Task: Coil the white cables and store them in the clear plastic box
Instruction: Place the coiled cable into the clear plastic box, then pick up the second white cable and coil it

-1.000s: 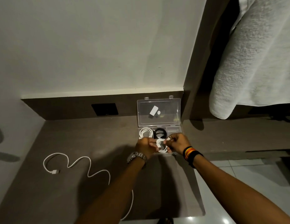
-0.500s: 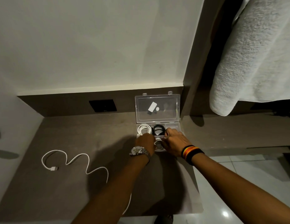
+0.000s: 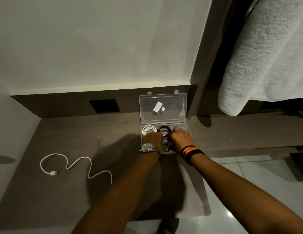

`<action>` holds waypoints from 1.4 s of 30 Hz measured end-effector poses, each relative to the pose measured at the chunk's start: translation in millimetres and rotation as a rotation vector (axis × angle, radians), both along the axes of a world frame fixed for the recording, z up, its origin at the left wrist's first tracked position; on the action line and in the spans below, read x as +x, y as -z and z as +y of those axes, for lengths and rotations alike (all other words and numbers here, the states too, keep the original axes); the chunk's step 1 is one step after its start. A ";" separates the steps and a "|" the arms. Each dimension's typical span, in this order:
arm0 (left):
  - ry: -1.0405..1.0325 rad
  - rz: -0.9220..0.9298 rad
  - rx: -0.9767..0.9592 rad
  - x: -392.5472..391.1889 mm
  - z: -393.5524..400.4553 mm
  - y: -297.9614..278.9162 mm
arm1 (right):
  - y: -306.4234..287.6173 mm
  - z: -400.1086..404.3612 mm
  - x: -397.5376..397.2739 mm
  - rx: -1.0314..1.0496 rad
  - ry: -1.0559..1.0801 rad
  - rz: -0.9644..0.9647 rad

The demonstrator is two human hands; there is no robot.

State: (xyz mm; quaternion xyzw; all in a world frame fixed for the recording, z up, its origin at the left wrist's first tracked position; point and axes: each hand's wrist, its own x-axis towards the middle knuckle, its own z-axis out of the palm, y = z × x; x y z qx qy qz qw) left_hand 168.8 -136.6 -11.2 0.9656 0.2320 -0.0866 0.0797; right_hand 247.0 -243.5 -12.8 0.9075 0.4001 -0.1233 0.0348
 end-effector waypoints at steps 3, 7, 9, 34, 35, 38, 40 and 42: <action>0.013 -0.052 -0.011 -7.7 -6.7 -7.9 | -4.9 1.9 -2.5 0.013 0.073 0.024; -0.001 -0.182 -0.125 -21.6 2.0 0.0 | -8.0 -3.7 0.4 0.139 0.234 0.211; -0.010 -0.210 -0.234 -32.2 7.7 -11.6 | -7.5 -9.4 0.5 0.226 0.287 0.295; 0.614 -0.307 -0.098 -331.4 40.6 43.6 | 30.6 -44.1 -282.9 0.285 -0.105 0.116; 0.603 -0.281 -0.068 -331.0 36.2 48.1 | 30.9 -42.7 -282.0 0.276 -0.116 0.114; 0.550 -0.247 0.005 -325.5 25.8 51.7 | 35.2 -38.5 -279.5 0.334 -0.145 0.010; 0.435 -0.282 -0.076 -321.4 23.4 47.7 | 31.9 -32.8 -278.1 0.400 -0.183 -0.020; 0.189 -0.284 -0.351 -319.6 25.8 39.1 | 15.4 -22.8 -276.0 0.466 -0.195 0.033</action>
